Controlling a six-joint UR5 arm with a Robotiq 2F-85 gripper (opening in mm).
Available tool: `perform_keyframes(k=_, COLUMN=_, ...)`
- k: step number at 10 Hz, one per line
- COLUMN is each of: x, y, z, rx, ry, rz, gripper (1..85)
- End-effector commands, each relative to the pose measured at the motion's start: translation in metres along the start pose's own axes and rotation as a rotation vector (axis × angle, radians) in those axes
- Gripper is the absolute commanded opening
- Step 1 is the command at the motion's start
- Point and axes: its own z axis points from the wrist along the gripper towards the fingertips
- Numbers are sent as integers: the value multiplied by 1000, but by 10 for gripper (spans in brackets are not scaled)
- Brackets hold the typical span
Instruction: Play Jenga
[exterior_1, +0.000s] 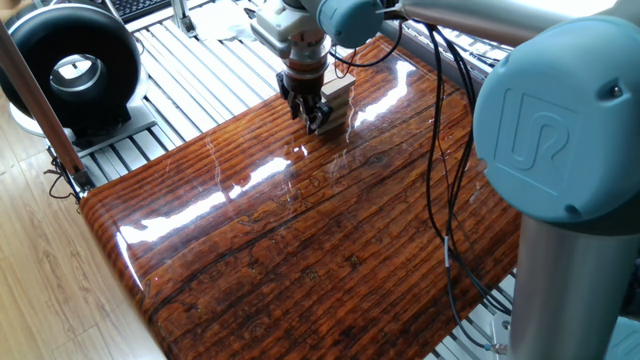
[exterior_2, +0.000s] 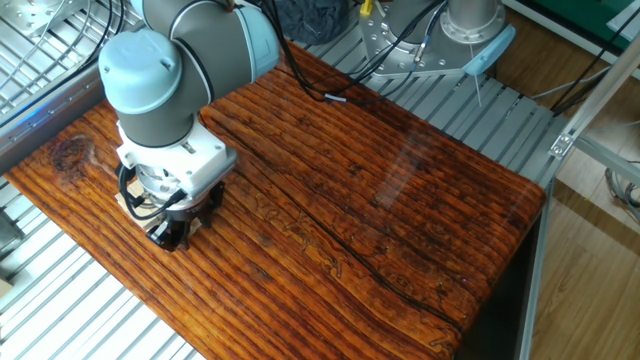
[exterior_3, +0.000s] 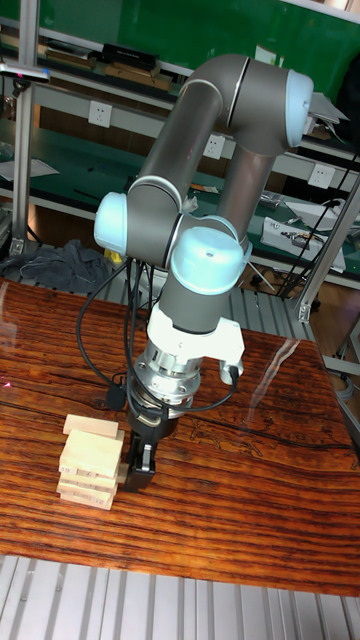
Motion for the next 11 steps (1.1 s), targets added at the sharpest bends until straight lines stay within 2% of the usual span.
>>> perform_keyframes(k=1, x=-2, y=2, z=-1, rx=-9, ry=-13, rz=17, gripper=487)
perform_keyframes(k=8, x=2, y=5, z=-1, rx=-20, ry=1, rz=50, gripper=493)
perform_keyframes(k=11, x=-1, y=6, z=-1, rx=-26, ry=-8, rz=72, gripper=493)
